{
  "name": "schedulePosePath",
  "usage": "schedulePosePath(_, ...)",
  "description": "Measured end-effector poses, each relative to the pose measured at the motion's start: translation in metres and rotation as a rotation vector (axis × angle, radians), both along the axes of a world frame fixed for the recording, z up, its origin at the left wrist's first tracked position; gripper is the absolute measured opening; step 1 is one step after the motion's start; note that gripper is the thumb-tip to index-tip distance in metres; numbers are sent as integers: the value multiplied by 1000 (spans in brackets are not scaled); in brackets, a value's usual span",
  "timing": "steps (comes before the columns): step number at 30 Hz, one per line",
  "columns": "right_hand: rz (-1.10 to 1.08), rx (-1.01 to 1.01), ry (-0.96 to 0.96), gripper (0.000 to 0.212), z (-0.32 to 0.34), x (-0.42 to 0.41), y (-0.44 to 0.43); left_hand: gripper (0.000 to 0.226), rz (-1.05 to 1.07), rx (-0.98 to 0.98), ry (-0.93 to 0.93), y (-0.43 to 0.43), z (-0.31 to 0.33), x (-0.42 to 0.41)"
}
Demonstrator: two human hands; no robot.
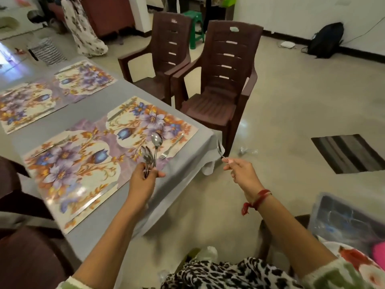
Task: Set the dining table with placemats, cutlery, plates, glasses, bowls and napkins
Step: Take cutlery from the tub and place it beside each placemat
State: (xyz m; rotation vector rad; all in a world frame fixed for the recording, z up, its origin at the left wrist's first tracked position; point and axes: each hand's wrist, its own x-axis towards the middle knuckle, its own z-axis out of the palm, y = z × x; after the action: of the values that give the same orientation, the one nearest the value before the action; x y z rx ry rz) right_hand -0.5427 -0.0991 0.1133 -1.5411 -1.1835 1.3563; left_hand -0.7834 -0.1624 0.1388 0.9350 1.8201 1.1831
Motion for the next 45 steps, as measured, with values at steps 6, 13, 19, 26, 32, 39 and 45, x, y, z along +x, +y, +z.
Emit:
schedulePosePath(6,175,41,-77,24,-19,-14,117,4,87,-26,67,98,-22,-15)
schedulePosePath(13,339,8,-76,13,-16,-69,267,4,265,-53,52,192,-41,-48)
schedulePosePath(19,479,55,-107,9,-14,-138,353,6,521,-120,69,220,-38,-68)
schedulePosePath(26,858,148,-222,10,-45,-238,428,10,893,-167,19,222,-38,-77)
schedulePosePath(32,1250,343,-295,15,-65,-335,464,8,1206,-194,-21,235,-36,-58)
schedulePosePath(39,1540,511,-281,20,-82,-412,468,8,1483,-198,-40,263,-42,-30)
schedulePosePath(45,1604,619,-311,18,-96,-428,473,10,1557,-240,-51,268,-37,-10)
